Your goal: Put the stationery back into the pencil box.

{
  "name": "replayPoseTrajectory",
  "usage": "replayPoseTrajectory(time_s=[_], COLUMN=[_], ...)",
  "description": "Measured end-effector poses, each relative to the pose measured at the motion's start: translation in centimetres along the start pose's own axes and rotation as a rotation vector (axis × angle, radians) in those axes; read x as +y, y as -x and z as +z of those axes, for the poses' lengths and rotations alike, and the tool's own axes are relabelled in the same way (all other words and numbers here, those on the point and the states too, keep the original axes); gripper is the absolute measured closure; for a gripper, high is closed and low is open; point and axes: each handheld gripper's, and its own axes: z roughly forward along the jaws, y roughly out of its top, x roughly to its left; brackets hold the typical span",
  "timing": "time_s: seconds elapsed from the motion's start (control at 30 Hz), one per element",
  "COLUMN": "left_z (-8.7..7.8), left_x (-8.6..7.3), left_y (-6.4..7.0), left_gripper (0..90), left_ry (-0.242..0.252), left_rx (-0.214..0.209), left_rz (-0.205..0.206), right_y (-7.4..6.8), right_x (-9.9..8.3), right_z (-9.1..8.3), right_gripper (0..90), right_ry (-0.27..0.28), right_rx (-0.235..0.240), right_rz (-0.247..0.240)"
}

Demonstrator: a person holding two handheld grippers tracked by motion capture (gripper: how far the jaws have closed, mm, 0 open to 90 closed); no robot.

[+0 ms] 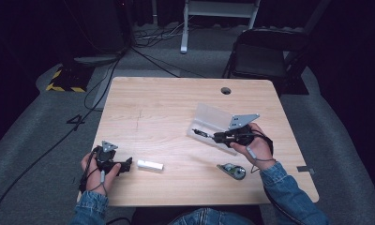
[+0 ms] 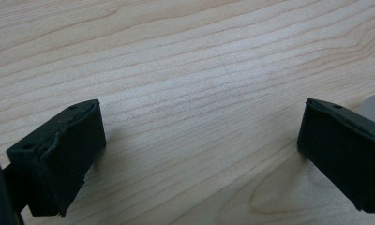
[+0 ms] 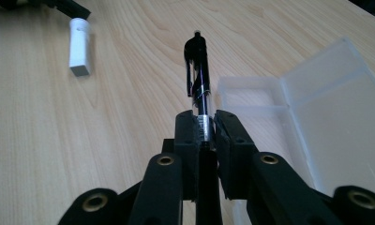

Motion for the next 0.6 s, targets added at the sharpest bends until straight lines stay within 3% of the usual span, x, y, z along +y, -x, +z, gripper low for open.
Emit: replayPoseTrajectory(time_s=[0.3,0.47,0.6], left_z=[0.0,0.0,0.1], left_x=[0.0,0.0,0.0], left_y=[0.0,0.0,0.0], left_gripper=[1.2,1.2,1.2], left_ry=[0.000,0.000,0.000], left_rx=[-0.001,-0.002,-0.003], left_rz=[0.005,0.004,0.004], right_y=[2.6,3.5,4.4], right_x=[-1.6,-2.5,-3.3], right_z=[-0.9,-0.7,-0.3], right_gripper=[79.9,79.8,79.8], right_ry=[-0.032,-0.081,-0.101], right_rx=[-0.092,-0.163,-0.178], right_rz=[0.043,0.027,0.046])
